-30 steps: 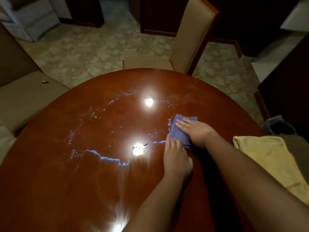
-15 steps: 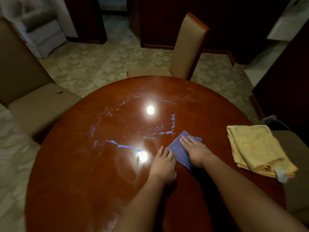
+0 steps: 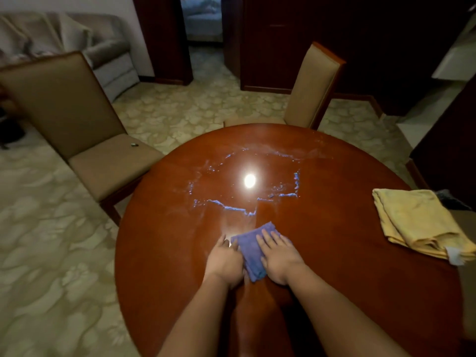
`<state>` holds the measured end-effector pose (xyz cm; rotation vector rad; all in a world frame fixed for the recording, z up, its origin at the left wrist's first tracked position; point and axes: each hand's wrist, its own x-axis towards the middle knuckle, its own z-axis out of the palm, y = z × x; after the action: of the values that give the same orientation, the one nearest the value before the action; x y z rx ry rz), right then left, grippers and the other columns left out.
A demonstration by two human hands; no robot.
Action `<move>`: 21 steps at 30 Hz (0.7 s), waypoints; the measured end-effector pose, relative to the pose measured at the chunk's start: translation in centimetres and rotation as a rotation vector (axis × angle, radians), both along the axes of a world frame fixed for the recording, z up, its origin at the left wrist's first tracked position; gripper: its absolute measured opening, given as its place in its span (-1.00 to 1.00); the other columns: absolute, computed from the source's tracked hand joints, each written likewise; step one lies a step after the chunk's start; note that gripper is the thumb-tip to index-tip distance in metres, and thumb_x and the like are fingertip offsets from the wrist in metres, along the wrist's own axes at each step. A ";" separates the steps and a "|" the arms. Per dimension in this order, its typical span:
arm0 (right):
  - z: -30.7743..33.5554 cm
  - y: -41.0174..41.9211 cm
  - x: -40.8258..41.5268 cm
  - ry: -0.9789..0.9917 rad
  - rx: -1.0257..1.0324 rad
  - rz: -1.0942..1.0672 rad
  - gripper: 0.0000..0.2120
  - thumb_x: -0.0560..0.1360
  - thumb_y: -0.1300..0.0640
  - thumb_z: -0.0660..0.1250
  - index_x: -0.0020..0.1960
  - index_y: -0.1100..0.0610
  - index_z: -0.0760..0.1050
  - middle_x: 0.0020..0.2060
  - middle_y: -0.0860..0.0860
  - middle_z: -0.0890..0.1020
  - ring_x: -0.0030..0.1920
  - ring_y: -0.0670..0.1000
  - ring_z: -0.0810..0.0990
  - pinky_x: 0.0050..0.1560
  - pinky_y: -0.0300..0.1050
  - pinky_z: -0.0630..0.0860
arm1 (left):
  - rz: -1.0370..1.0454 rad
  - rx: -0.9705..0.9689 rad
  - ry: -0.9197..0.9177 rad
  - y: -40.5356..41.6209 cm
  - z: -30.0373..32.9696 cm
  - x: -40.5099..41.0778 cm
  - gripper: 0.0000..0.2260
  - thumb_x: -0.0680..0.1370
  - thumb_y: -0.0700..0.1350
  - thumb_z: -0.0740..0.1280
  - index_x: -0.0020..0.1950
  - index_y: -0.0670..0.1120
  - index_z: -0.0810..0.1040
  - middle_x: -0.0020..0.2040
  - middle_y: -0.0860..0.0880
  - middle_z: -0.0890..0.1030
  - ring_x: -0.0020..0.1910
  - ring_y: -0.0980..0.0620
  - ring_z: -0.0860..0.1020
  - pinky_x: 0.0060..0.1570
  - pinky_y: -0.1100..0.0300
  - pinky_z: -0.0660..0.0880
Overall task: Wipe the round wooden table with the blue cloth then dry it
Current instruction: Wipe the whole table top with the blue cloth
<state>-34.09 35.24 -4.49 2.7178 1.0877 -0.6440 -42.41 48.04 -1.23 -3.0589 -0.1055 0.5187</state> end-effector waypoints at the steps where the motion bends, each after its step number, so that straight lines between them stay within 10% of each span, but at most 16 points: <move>1: 0.0 0.3 -0.2 -0.009 -0.005 -0.004 -0.46 0.67 0.00 -0.12 0.57 0.11 -0.23 0.55 0.05 -0.21 0.55 0.07 -0.19 0.50 -0.03 -0.20 | 0.004 0.011 0.010 0.2 -0.1 -0.2 -0.54 0.64 -0.01 0.00 0.54 -0.10 0.15 0.52 -0.13 0.22 0.51 -0.11 0.13 0.49 0.05 -0.17; 15: -0.3 3.0 3.6 -0.030 -0.008 -0.023 -0.43 0.66 -0.09 -0.14 0.57 0.09 -0.25 0.54 0.04 -0.24 0.55 0.06 -0.17 0.48 0.02 -0.27 | 0.201 0.048 0.080 2.8 -1.2 6.9 -0.53 0.66 0.06 -0.05 0.52 -0.11 0.21 0.56 -0.08 0.09 0.53 -0.18 0.01 0.50 -0.01 -0.07; 21: -0.8 4.8 7.4 -0.040 0.017 -0.021 -0.41 0.63 -0.14 -0.23 0.56 0.10 -0.27 0.54 0.04 -0.26 0.54 0.07 -0.20 0.47 0.05 -0.32 | 0.123 0.139 0.064 4.1 -0.4 10.8 -0.59 0.66 0.02 -0.01 0.38 -0.08 0.45 0.53 -0.11 0.20 0.43 -0.10 0.25 0.35 0.07 0.19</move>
<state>-26.69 40.05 -5.24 2.7480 1.0614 -0.5829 -31.56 52.11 -1.61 -2.9107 -0.3158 0.5879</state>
